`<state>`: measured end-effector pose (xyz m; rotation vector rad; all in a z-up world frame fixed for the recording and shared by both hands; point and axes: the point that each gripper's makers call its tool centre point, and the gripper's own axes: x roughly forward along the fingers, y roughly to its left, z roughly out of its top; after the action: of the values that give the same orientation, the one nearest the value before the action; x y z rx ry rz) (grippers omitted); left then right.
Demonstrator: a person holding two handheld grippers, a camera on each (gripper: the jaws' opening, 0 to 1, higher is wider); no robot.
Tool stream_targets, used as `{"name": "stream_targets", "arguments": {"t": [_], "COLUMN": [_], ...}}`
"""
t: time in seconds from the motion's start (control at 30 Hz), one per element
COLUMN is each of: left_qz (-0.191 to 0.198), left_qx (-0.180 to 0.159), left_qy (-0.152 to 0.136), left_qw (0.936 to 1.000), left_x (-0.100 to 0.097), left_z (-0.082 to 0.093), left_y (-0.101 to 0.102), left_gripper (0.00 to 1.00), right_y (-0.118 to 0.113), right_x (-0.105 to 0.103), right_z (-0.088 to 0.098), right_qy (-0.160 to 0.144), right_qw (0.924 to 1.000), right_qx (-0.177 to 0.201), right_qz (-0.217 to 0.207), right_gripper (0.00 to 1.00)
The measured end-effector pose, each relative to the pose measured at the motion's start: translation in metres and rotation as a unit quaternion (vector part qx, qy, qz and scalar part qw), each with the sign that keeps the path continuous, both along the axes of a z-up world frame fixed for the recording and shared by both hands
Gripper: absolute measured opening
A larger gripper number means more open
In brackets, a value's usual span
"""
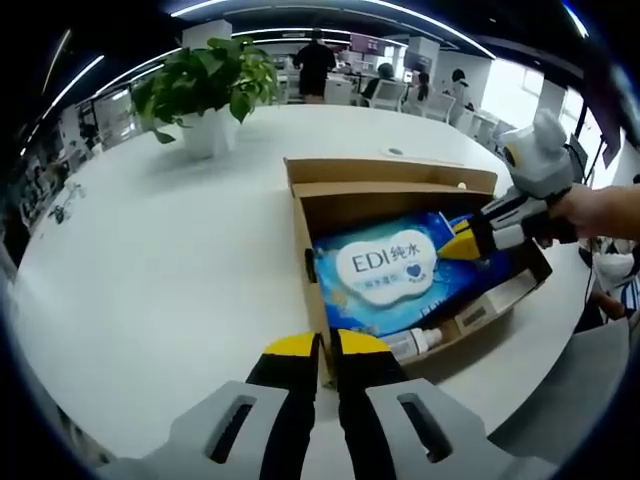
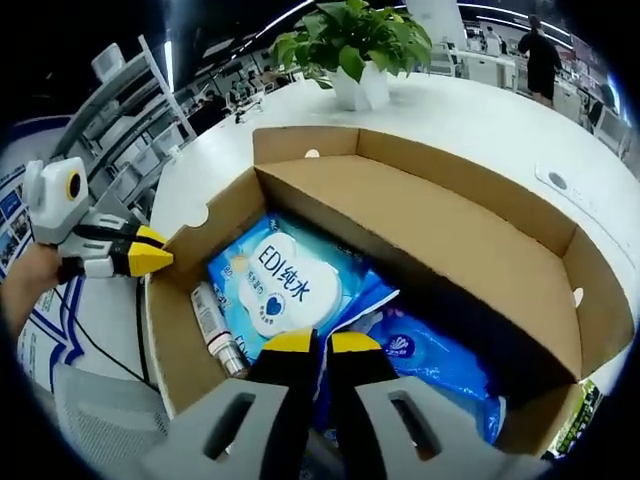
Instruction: Operate the shoe box by opening the lid, removing the specified soft item, and placing it in the target area until the item is outside and the box remains undamaged.
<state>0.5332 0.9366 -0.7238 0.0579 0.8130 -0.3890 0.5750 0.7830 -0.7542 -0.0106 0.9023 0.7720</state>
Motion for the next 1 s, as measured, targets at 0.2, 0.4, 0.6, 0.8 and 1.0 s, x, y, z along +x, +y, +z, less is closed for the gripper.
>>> {"name": "stream_targets", "arguments": {"t": [0.2, 0.4, 0.6, 0.8, 1.0], "left_qz": [0.005, 0.000, -0.001, -0.006, -0.011], "left_qx": [-0.003, 0.003, 0.002, 0.008, 0.009], "left_qy": [-0.001, -0.001, -0.001, 0.001, 0.004], "left_qw": [1.0000, 1.0000, 1.0000, 1.0000, 0.9999], "left_x": [0.000, 0.001, 0.001, 0.000, 0.001], "left_z": [-0.001, -0.001, -0.001, -0.001, -0.001], "left_y": [0.001, 0.001, 0.002, 0.002, 0.003], "left_gripper": [0.03, 0.03, 0.03, 0.03, 0.04], "right_y": [-0.001, -0.006, -0.014, -0.025, -0.037], "right_x": [-0.002, -0.005, -0.008, -0.010, -0.013], "right_z": [0.008, 0.010, 0.014, 0.017, 0.022], "right_qy": [-0.001, -0.005, -0.009, -0.013, -0.017], "right_qw": [0.9999, 0.9999, 0.9998, 0.9997, 0.9995], "right_qx": [0.010, 0.006, 0.006, 0.000, 0.001], "right_qz": [-0.010, -0.011, -0.016, -0.019, -0.026], "right_gripper": [0.00, 0.00, 0.00, 0.00, 0.00]}}
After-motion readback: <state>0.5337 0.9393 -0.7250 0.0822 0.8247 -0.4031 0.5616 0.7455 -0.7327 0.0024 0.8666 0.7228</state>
